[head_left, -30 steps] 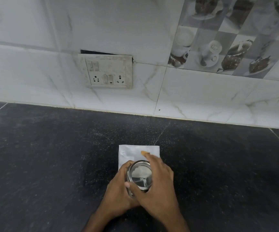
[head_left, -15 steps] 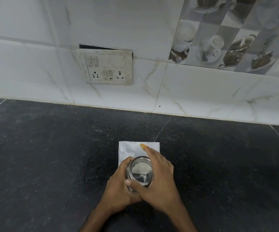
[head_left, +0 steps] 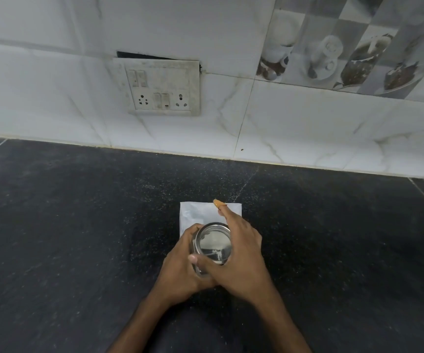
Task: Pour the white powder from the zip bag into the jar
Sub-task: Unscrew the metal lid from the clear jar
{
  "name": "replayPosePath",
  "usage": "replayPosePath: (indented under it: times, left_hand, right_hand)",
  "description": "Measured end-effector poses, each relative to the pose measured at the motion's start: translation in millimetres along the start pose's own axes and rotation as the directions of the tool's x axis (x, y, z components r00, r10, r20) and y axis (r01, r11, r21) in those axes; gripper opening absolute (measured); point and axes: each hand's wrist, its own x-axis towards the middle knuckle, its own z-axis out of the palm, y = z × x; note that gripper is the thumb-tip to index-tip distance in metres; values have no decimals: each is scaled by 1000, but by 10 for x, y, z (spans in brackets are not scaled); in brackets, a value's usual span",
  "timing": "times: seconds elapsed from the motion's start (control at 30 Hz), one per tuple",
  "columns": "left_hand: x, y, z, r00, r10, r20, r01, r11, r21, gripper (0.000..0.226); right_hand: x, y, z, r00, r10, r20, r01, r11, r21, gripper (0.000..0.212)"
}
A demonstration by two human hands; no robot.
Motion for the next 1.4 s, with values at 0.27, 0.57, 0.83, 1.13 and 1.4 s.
replayPosePath:
  times: [0.27, 0.57, 0.83, 1.13, 1.4]
  left_hand:
    - [2, -2, 5, 1000, 6, 4, -6, 1000, -11, 92]
    - [7, 3, 6, 1000, 18, 1, -18, 1000, -23, 92]
    - [-5, 21, 0, 1000, 19, 2, -19, 1000, -21, 95]
    - [-2, 3, 8, 1000, 4, -5, -4, 999, -32, 93]
    - [-9, -18, 8, 1000, -7, 3, 7, 1000, -16, 99]
  right_hand:
    - [8, -35, -24, 1000, 4, -11, -4, 1000, -18, 95]
    - [0, -21, -2, 1000, 1, -26, -2, 1000, -15, 87]
    - [-17, 13, 4, 1000, 4, -22, -4, 1000, 0, 88]
    - [-25, -29, 49, 1000, 26, -15, -26, 1000, 2, 82]
    - [7, -59, -42, 999, 11, 53, -12, 1000, 9, 78]
